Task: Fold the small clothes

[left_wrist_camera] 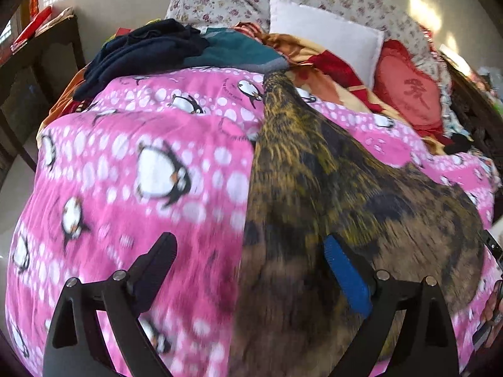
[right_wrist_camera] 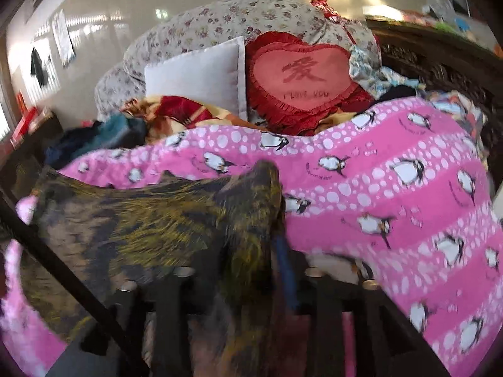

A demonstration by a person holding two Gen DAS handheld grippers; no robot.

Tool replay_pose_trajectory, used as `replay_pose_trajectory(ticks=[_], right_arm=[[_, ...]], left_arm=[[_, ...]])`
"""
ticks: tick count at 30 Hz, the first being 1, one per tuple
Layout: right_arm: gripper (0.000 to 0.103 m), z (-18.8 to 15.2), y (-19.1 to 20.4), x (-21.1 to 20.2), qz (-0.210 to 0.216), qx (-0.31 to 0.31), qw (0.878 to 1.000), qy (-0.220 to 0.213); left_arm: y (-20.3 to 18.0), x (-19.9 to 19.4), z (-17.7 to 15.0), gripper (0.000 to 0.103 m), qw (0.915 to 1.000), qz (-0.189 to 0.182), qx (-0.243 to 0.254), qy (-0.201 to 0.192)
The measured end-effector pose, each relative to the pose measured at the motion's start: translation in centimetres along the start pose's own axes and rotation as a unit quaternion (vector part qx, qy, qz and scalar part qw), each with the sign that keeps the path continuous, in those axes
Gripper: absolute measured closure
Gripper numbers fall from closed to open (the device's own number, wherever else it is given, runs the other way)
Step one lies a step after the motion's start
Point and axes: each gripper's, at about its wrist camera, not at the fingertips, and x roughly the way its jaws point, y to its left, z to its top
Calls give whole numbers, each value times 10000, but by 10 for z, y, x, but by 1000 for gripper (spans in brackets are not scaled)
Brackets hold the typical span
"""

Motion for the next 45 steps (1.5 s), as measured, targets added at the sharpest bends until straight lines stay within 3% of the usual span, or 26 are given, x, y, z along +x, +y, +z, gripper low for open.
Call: replay_pose_trajectory(ticks=[3,8,9,10,11,12,14,15,16,19,22,26,33,36,38,40,44,45], right_arm=[[26,-29,4,-28,272,-37,9996,57],[25,-78,4,-28,427,101,9977,516],[30,-83,3,-26,456,131,9974,540],[42,-89,3,-24,523,132,9969,569],[88,-93,5,-21,585,63,9964,614],[96,-95,8,-19,586,-41,9961,651],[97,-95,10,-22,573,-58,9970,520],[97,-92,9,-29,638,-25,9971,427],[97,-89,9,-38,645,-58,9974,309],[97,-84,7,-66,540,-206,9983,56],[98,-86,0,-71,499,-175,9985,113],[98,-105,2,-24,105,-219,9975,662],[89,-95,5,-58,-122,-100,9990,413],[83,-89,19,-72,22,-193,9994,293],[75,-85,34,-74,291,-269,9989,267],[75,-82,52,-71,487,-425,9975,299],[73,-70,100,-56,694,-771,9943,246],[65,-64,112,-49,752,-795,9937,238]], left_arm=[[5,-20,-23,8,9997,-183,62,-113],[16,-23,-56,8,9991,-395,-114,55],[17,-21,-62,8,9988,-449,-153,99],[17,-18,-68,8,9984,-519,-189,138],[16,-14,-71,8,9981,-548,-198,190],[14,-10,-74,8,9979,-554,-184,263],[5,-5,-79,23,9973,-628,0,379],[0,-4,-80,56,9970,-620,135,451],[-5,-3,-80,66,9962,-624,233,558],[-9,-11,-81,75,9967,-533,385,473],[-10,-11,-85,75,9970,-417,520,398],[1,-4,-90,75,9971,-579,178,472],[3,-30,-95,62,9987,-276,336,267],[5,-39,-98,60,9994,-185,273,138],[5,-41,-96,53,9998,-92,162,96],[6,-43,-95,40,10000,42,57,7],[12,-46,-94,33,9997,163,-84,-145],[13,-47,-94,28,9996,216,-100,-178]])
